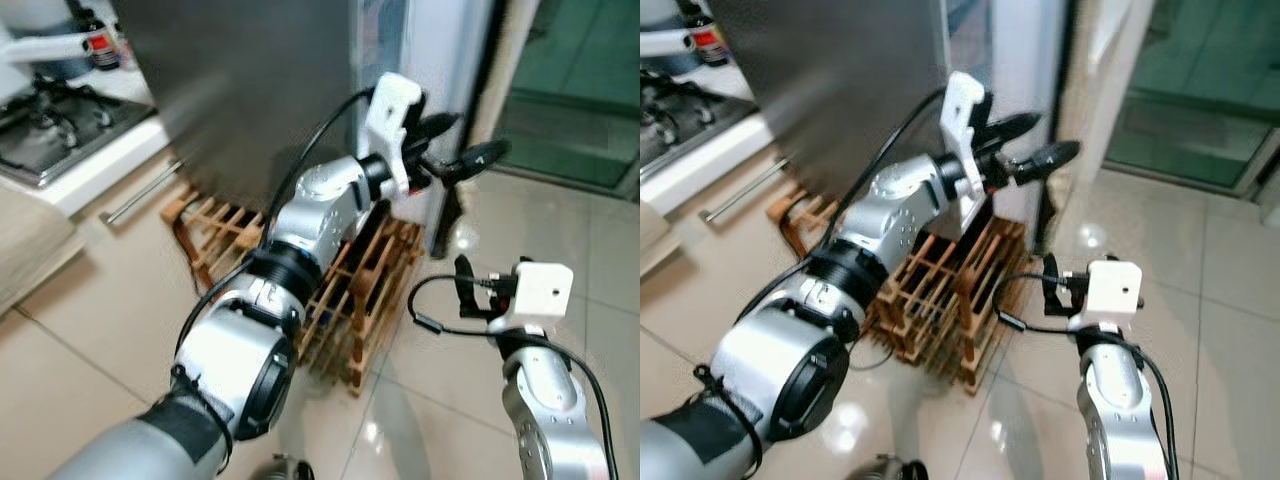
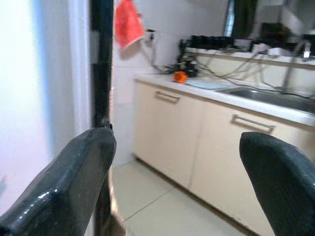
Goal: Restocking fridge
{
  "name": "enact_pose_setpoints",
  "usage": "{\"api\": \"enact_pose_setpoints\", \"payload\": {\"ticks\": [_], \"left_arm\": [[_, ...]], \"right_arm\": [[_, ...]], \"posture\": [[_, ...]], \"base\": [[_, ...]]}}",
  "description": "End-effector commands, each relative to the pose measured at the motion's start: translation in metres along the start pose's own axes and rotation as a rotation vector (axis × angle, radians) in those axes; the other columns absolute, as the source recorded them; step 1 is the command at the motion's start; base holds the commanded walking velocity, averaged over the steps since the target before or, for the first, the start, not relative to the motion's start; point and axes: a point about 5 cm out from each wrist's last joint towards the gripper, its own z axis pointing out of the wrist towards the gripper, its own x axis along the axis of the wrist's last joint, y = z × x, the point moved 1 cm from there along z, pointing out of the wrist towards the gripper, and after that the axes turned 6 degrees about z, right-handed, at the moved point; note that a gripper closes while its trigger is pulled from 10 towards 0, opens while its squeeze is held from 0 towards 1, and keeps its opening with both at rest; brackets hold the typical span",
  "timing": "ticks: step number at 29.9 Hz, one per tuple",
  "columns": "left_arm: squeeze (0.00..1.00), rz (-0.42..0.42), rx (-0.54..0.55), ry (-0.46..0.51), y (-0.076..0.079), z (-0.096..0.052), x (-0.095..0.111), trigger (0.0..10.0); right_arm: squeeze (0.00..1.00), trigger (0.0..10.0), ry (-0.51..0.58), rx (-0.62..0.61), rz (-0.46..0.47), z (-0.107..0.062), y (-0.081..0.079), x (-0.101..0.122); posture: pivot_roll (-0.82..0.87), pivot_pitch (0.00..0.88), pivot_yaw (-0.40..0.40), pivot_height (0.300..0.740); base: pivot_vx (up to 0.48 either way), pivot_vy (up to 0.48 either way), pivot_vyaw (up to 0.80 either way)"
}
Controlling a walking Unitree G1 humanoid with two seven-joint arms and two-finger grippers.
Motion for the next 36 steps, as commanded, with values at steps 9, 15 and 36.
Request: {"api": "enact_pose_setpoints", "payload": {"ticks": [9,15,36], "left_arm": [[0.0,-0.07,0.362,0.07,-0.015,-0.03,-0.016,10.0],[0.0,-0.034,0.758,0.035,-0.056,-0.127,-0.025,10.0],[0.0,0.2,1.339,-0.262,-0.021,-0.267,-0.046,10.0]], "right_arm": [[0.0,10.0,-0.002,0.011,0.003,0.009,-0.001,0.001],[0.0,10.0,0.003,0.009,0.006,0.02,0.006,0.004],[0.0,10.0,-0.065,0.143,0.181,0.072,-0.028,0.0]], "posture": [[-0.15,0.0,0.114,0.74],[-0.08,0.0,0.088,0.74],[0.04,0.0,0.001,0.74]], "base": [[0.0,0.0,0.0],[0.0,0.0,0.0],[0.0,0.0,0.37]]}}
